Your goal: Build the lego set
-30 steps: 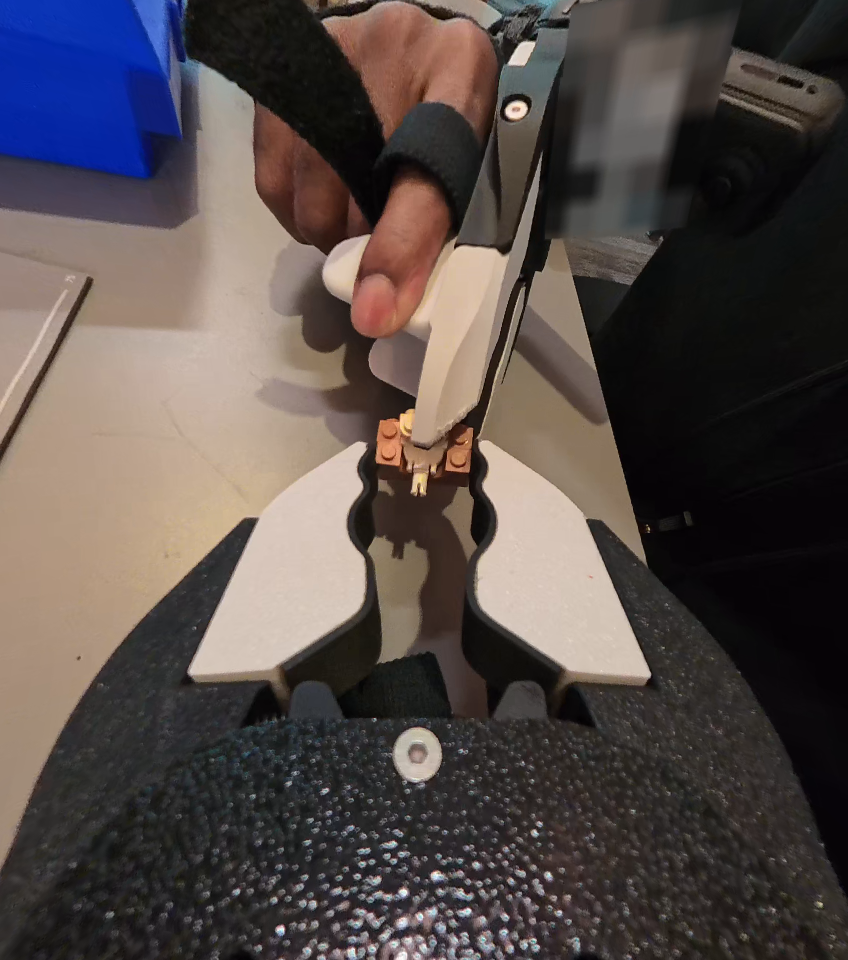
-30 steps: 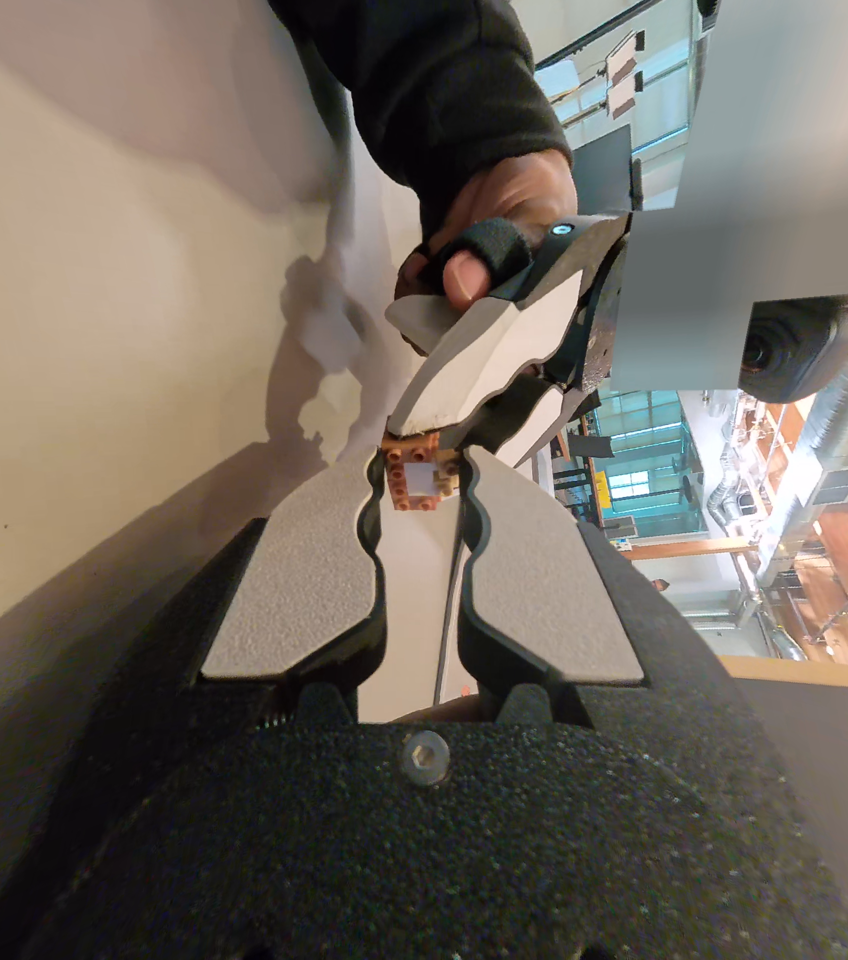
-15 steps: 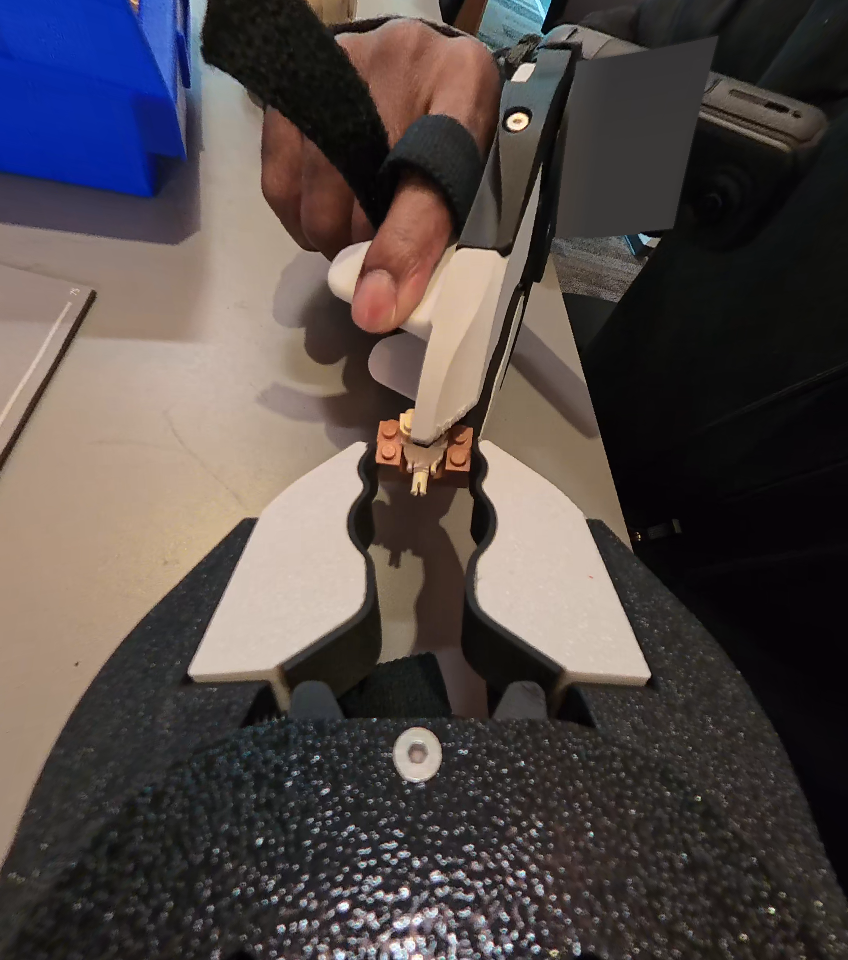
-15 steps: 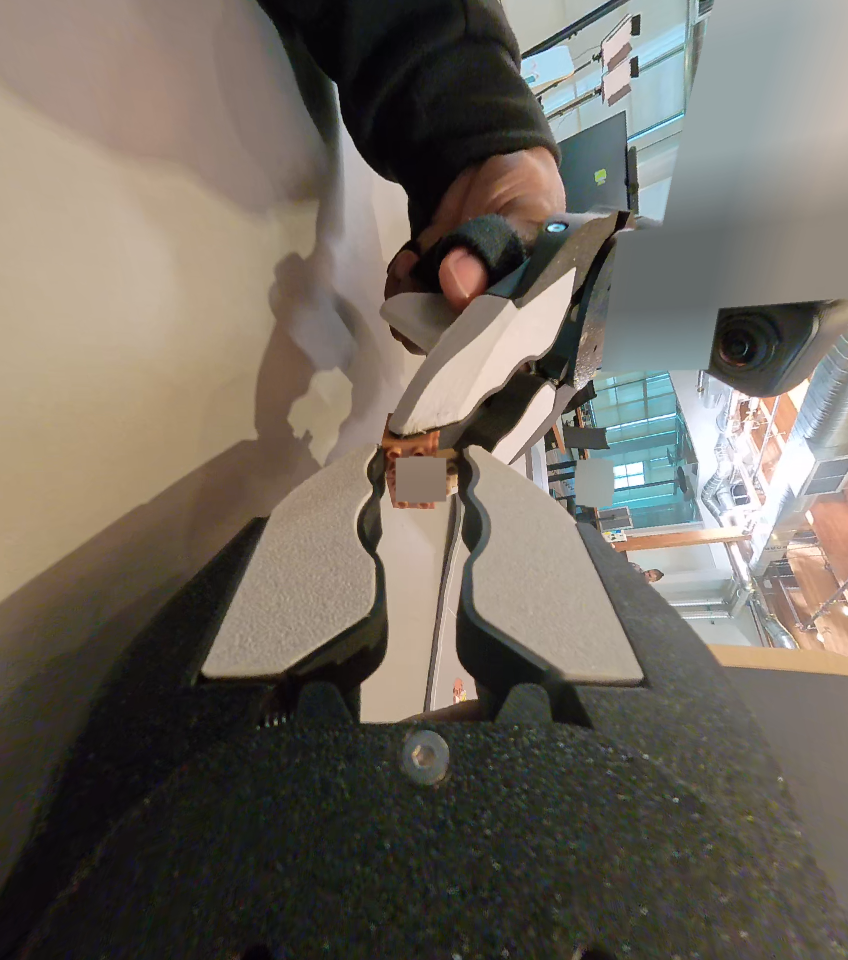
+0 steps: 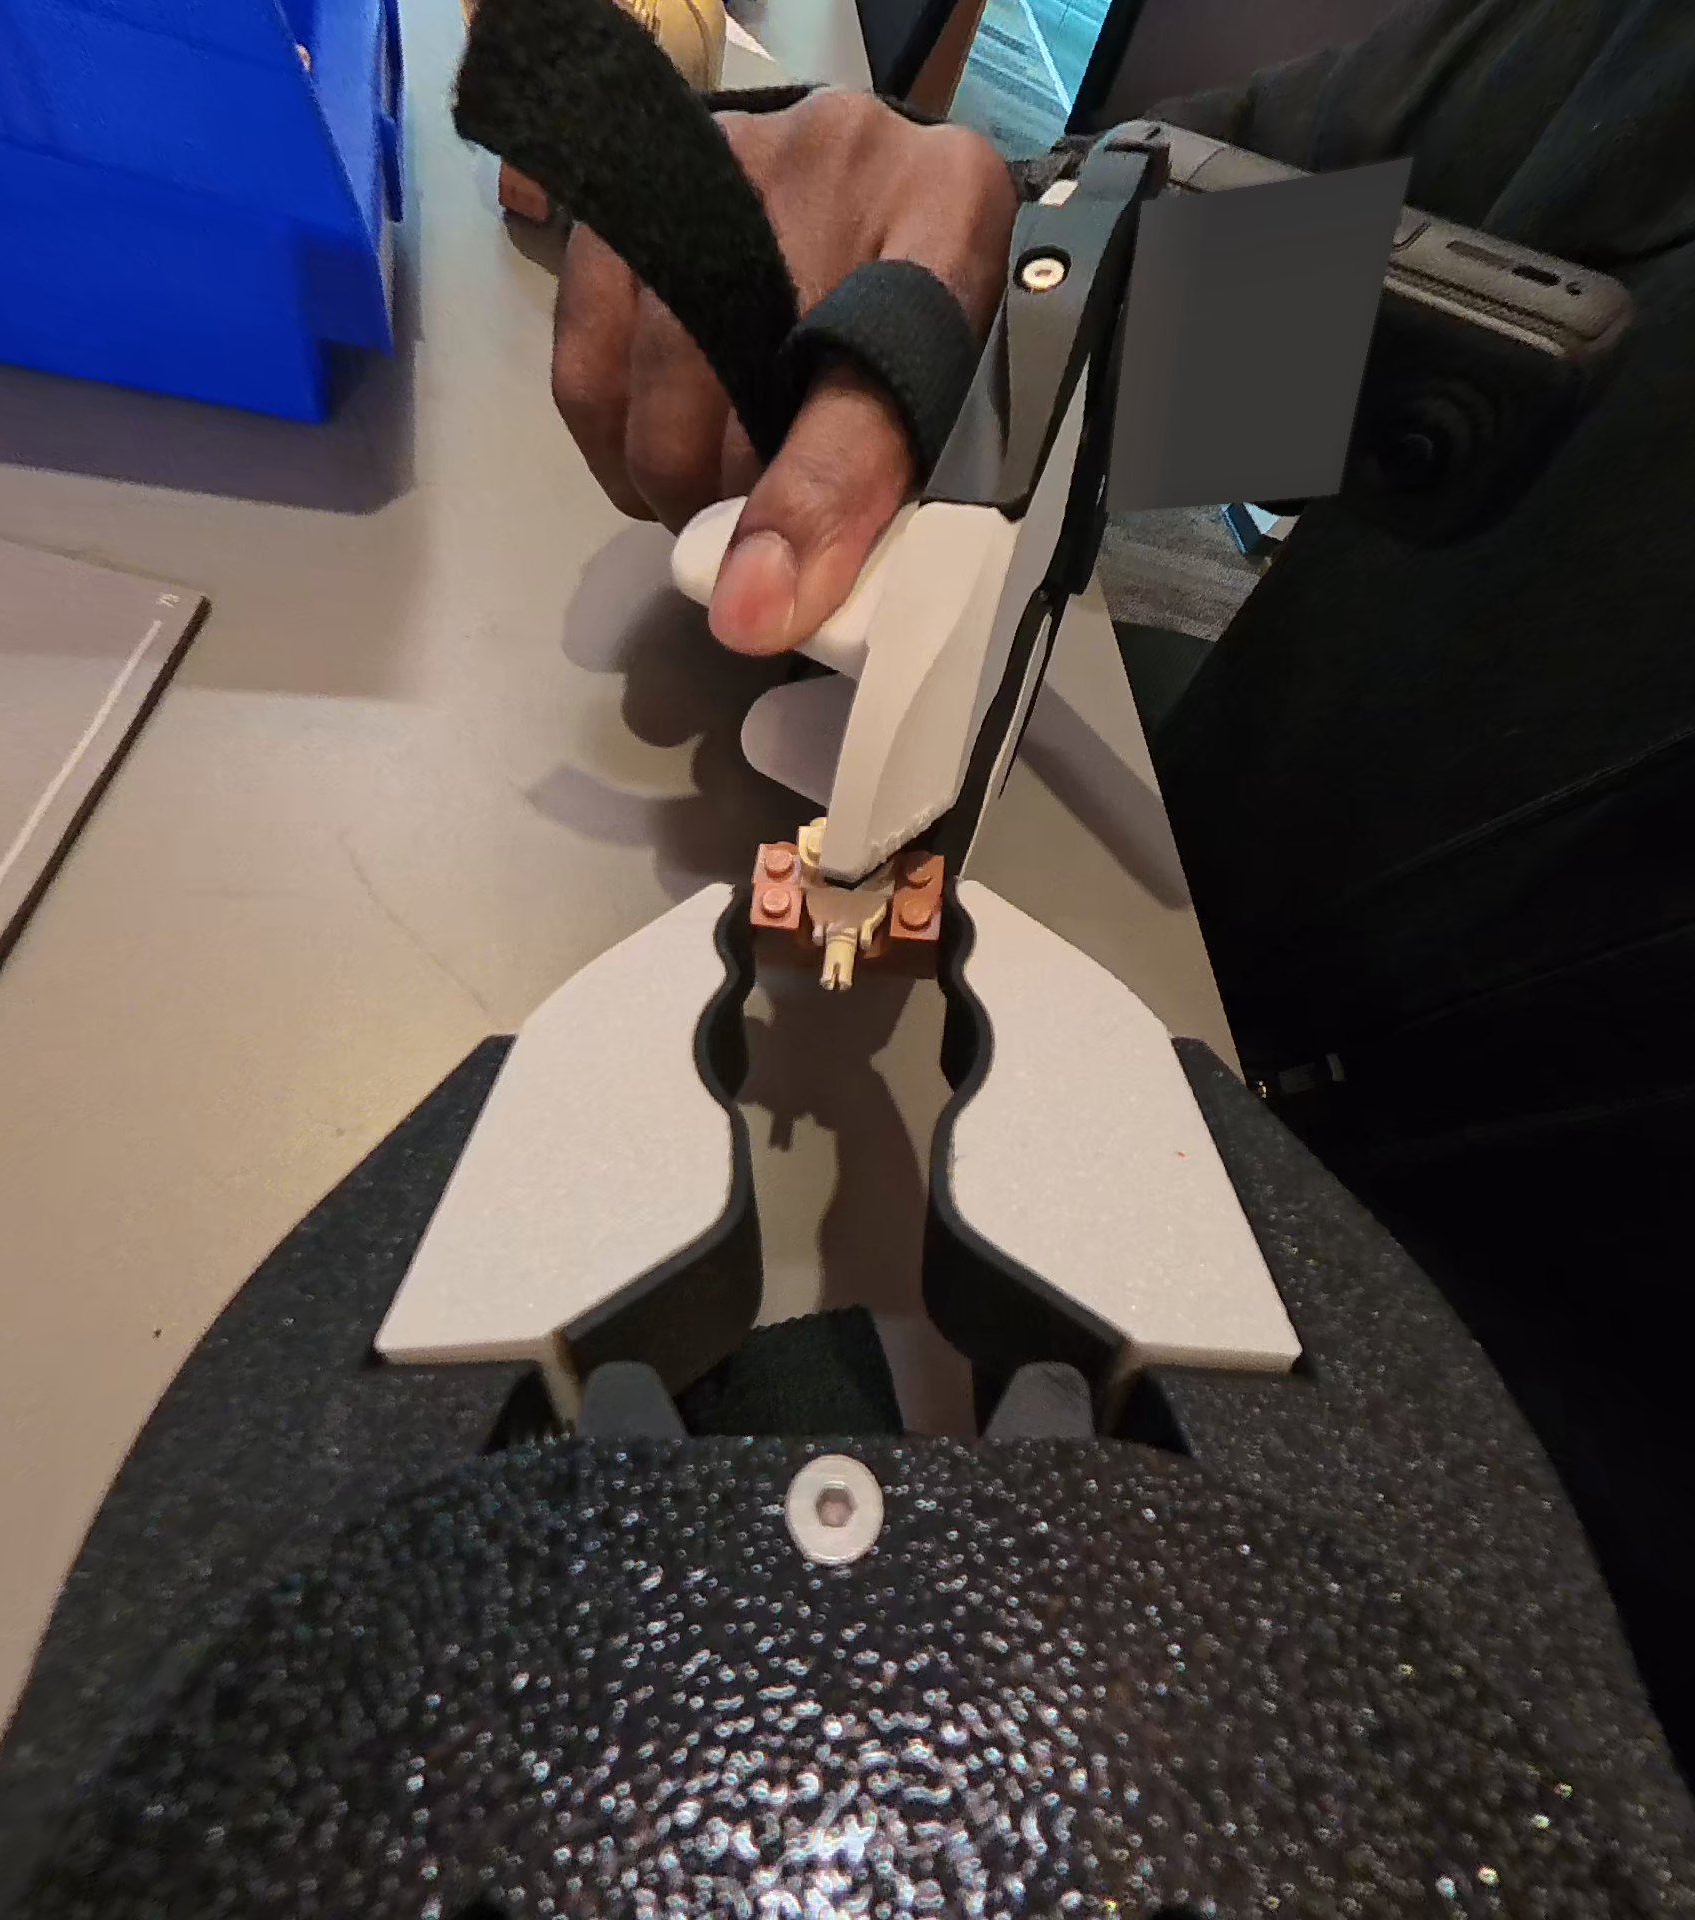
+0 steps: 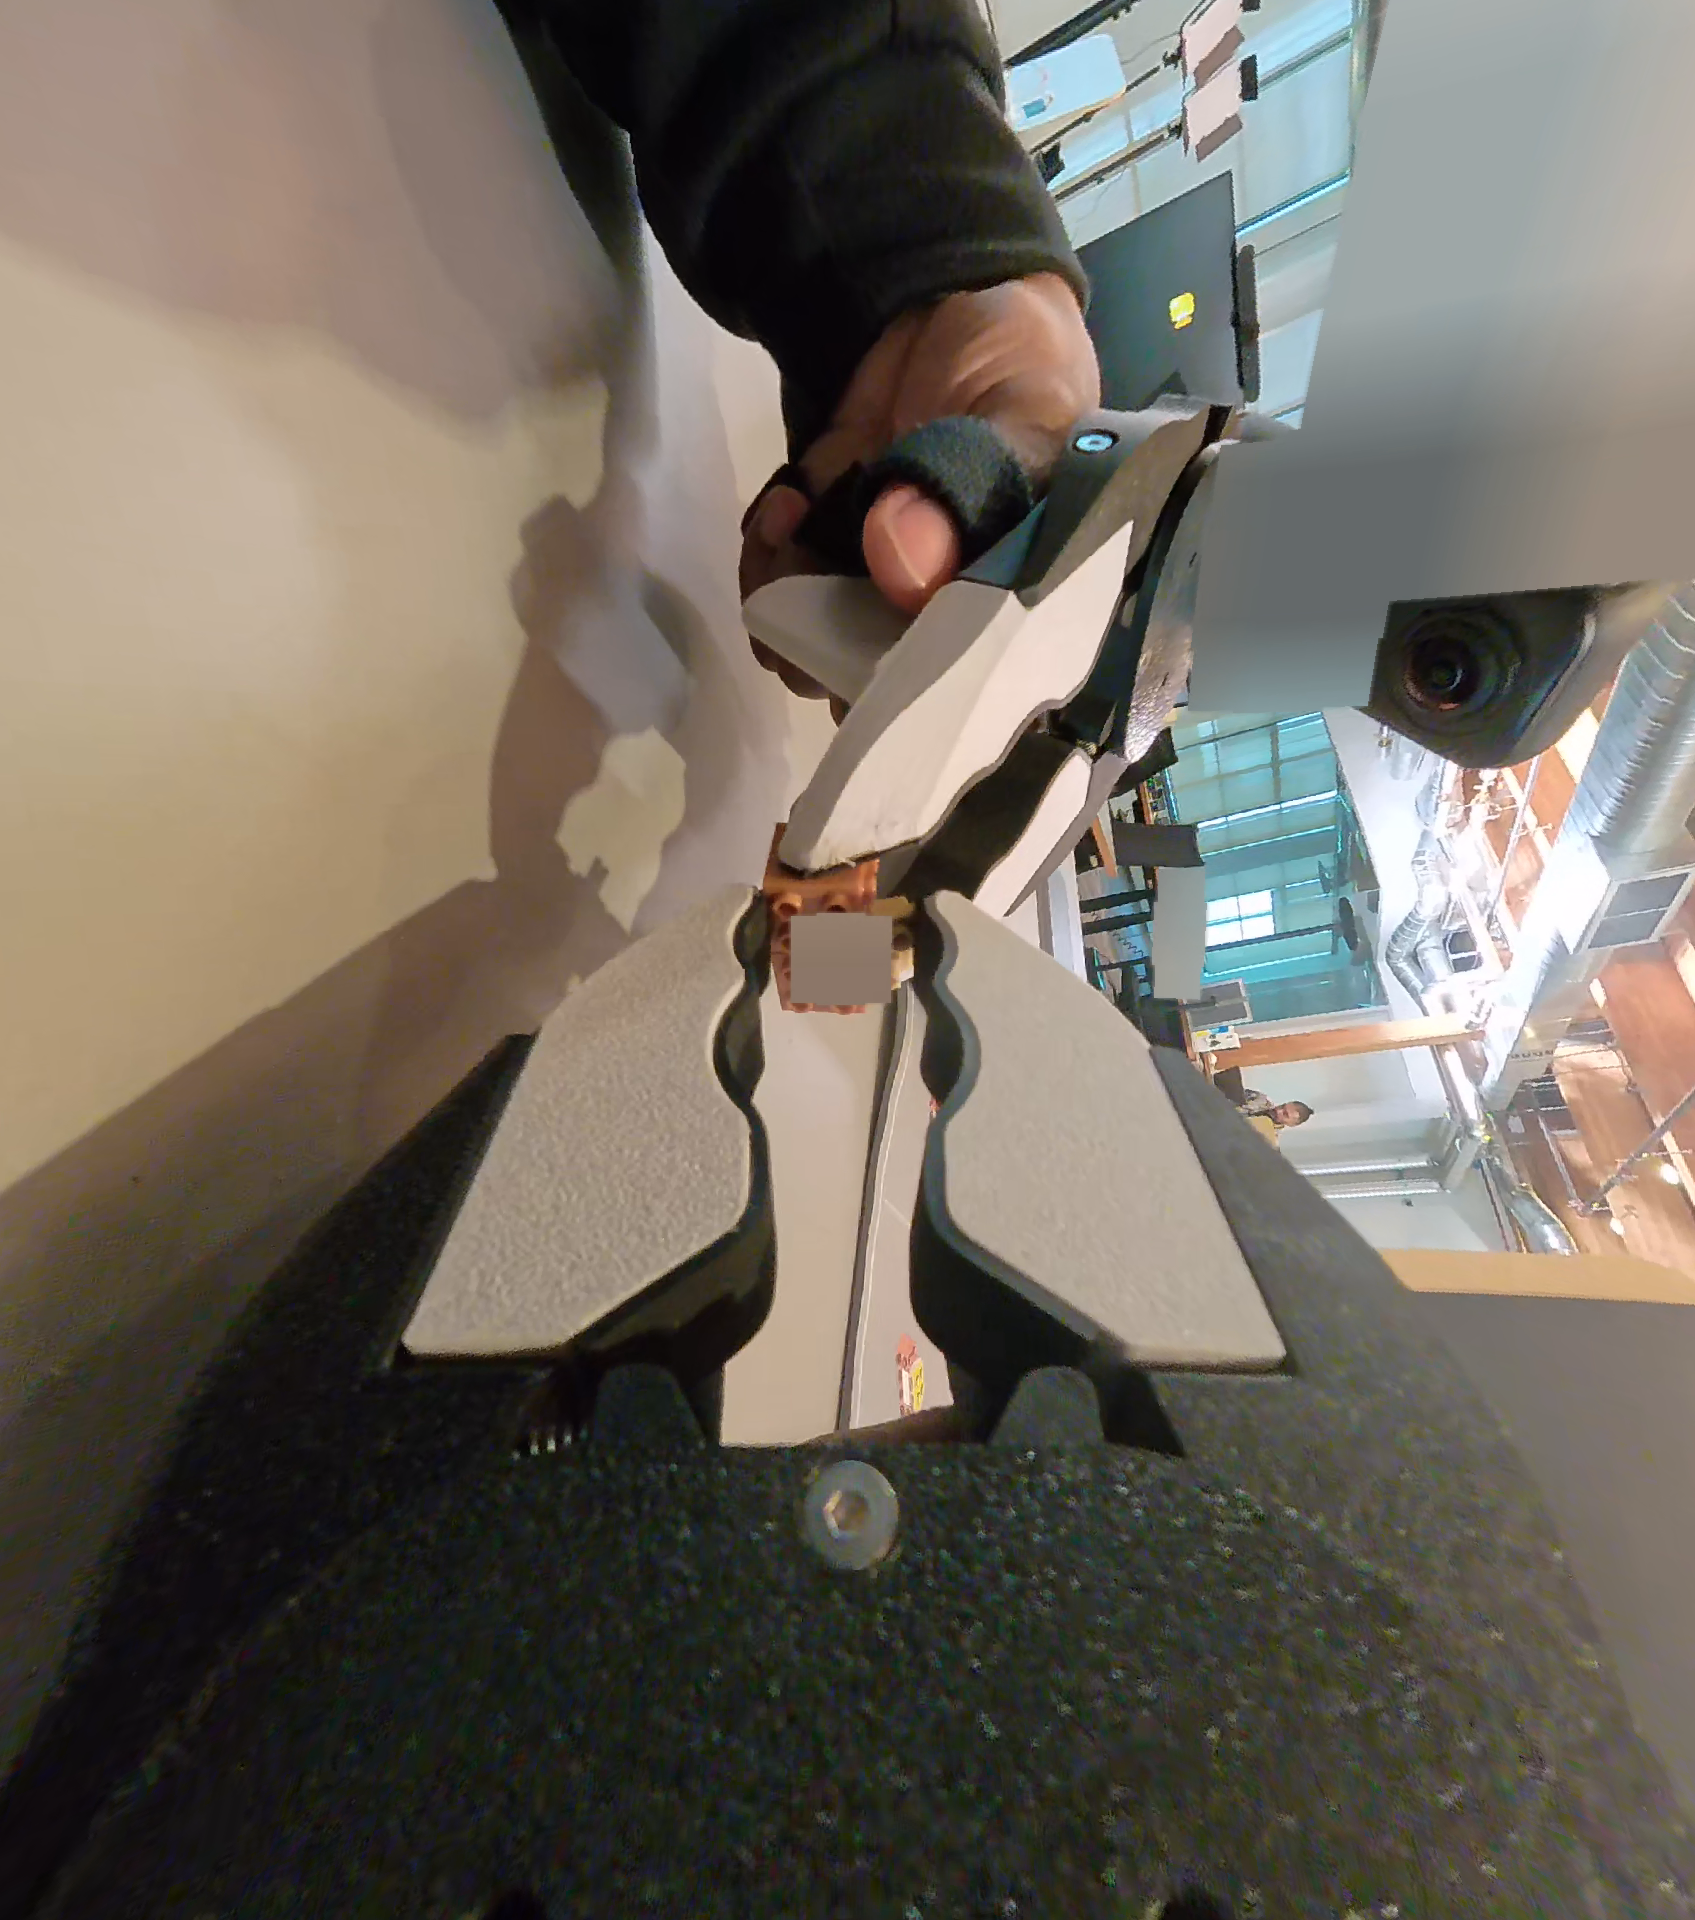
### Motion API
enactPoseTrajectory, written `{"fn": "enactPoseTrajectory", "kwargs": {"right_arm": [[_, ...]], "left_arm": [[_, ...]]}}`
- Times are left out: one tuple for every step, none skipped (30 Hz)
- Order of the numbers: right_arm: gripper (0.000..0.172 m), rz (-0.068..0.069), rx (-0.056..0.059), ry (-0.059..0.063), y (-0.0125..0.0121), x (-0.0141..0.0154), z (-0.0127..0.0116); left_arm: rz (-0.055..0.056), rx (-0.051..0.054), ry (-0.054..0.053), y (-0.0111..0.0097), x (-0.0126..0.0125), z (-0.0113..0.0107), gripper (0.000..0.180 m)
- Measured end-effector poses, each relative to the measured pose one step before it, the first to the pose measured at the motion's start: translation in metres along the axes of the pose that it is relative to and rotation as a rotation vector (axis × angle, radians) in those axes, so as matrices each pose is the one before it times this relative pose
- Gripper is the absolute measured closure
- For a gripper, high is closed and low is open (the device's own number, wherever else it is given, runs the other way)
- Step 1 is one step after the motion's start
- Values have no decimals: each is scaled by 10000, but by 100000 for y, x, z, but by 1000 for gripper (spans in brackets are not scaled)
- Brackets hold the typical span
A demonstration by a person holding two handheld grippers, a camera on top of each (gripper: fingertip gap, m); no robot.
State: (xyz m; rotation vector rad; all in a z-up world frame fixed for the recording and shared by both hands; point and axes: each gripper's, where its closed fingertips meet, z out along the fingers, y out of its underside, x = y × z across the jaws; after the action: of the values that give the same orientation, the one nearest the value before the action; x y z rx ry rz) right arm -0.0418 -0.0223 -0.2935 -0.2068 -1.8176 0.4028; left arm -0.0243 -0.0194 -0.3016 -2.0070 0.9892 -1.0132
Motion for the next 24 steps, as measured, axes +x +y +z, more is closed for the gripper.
{"fn": "enactPoseTrajectory", "kwargs": {"right_arm": [[145, 51, 4, -5, -14, 8, -1], [145, 58, -5, -8, 4, 14, -2], [146, -1, -14, 40, 11, 54, 11], [146, 38, -8, 6, 27, 24, 2], [145, 66, 8, -40, 3, -26, 4], [145, 44, 4, -27, 16, -13, -4], [145, 50, -8, -11, 28, -3, 10], [145, 74, 26, -23, -8, -14, 17], [145, 136, 44, -74, -19, -31, 11], [145, 219, 65, -143, -25, -69, 7], [145, 229, 60, -117, -21, -32, -14], [145, 195, 36, -64, -3, 15, -17], [145, 224, 27, -71, 30, 27, -20], [145, 291, 21, -138, 51, -43, 12], [145, 257, 56, -94, 10, -4, -15], [145, 212, 27, -115, 16, -44, -10], [145, 250, 10, -131, 30, -52, 13], [145, 274, 34, -95, 9, -5, -3], [145, 232, 45, -83, 8, 21, -22], [145, 227, 28, -105, 21, -11, -22], [145, 191, 58, -52, -33, 45, -39], [145, 154, 78, 0, -99, 105, -55], [145, 181, 49, 13, -73, 126, -42], [145, 164, 45, 62, -72, 190, -39]], "left_arm": [[-6, 8, 15, -3, 15, -12, 147], [-13, 15, 5, -15, -5, -13, 147], [-15, 40, 1, -45, -17, -26, 147], [-8, 23, -1, -14, -23, -11, 147], [-26, 10, 19, 22, -11, 12, 147], [-39, 16, 27, 1, -5, 29, 147], [-25, 31, 13, -5, -30, -4, 147], [-16, 17, 33, 13, 7, 0, 147], [-26, 6, 68, 22, 44, 10, 147], [-58, -9, 81, 61, 48, 44, 147], [-75, 12, 68, 39, 25, 57, 147], [-54, 45, 41, -26, -9, 42, 146], [-43, 30, 22, -15, -30, 12, 146], [-27, -19, 0, 50, -34, 29, 146], [-9, 1, 17, 23, 8, 29, 145], [-20, -32, 24, 79, 13, 38, 144], [-28, -36, 16, 92, -12, 70, 144], [-59, 20, 32, 9, -11, 67, 144], [-87, 68, 63, -37, 2, 47, 144], [-97, 48, 82, -9, 5, 22, 144], [-98, 112, 115, -89, 42, 1, 144], [-132, 152, 139, -151, 76, -34, 144], [-128, 140, 120, -151, 42, -56, 144], [-90, 160, 95, -205, 26, -100, 144]]}}
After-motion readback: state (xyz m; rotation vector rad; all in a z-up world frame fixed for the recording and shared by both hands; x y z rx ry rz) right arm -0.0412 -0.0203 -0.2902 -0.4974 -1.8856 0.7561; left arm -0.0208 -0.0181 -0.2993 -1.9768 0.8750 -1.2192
